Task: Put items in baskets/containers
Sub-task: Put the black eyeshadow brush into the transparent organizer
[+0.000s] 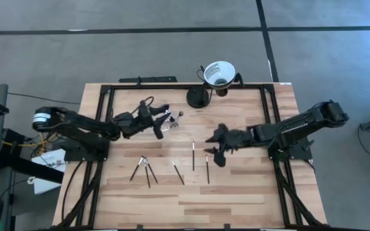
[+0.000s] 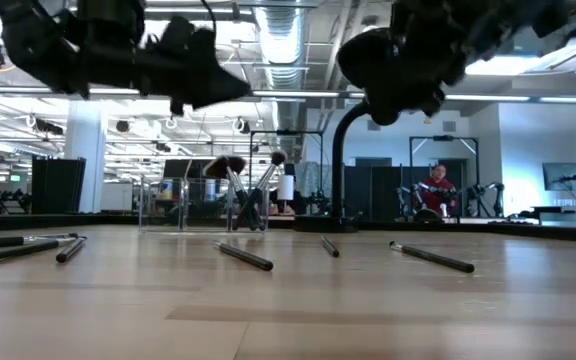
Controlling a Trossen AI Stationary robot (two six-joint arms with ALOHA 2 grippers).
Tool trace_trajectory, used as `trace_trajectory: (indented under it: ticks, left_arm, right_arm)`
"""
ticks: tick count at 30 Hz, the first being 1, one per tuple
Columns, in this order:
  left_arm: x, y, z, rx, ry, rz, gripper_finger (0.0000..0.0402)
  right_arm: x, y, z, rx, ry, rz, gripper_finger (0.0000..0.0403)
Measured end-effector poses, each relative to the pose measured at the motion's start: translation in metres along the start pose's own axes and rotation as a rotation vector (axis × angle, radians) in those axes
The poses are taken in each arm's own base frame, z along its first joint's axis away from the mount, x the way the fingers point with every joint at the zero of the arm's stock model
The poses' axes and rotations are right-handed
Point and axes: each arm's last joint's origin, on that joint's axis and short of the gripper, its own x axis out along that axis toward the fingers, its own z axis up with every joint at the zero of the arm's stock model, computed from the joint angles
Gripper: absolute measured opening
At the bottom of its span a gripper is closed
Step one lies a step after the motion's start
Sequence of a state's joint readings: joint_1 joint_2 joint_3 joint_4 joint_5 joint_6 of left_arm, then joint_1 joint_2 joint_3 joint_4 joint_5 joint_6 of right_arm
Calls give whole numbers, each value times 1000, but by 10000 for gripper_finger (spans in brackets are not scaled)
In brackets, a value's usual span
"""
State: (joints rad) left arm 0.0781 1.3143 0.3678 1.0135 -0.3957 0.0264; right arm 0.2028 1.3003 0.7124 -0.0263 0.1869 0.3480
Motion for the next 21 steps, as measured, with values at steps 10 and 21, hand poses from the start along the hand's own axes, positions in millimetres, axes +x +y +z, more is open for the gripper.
trace_trajectory:
  ticks: [10, 21]
  left_arm:
    - [-31, 2, 14, -30, -55, -49, 131]
    - [-40, 5, -3, -9, -3, -53, 129]
  right_arm:
    - [46, 29, -61, 388, 209, -156, 180]
    - [84, 34, -92, 466, 128, -400, 163]
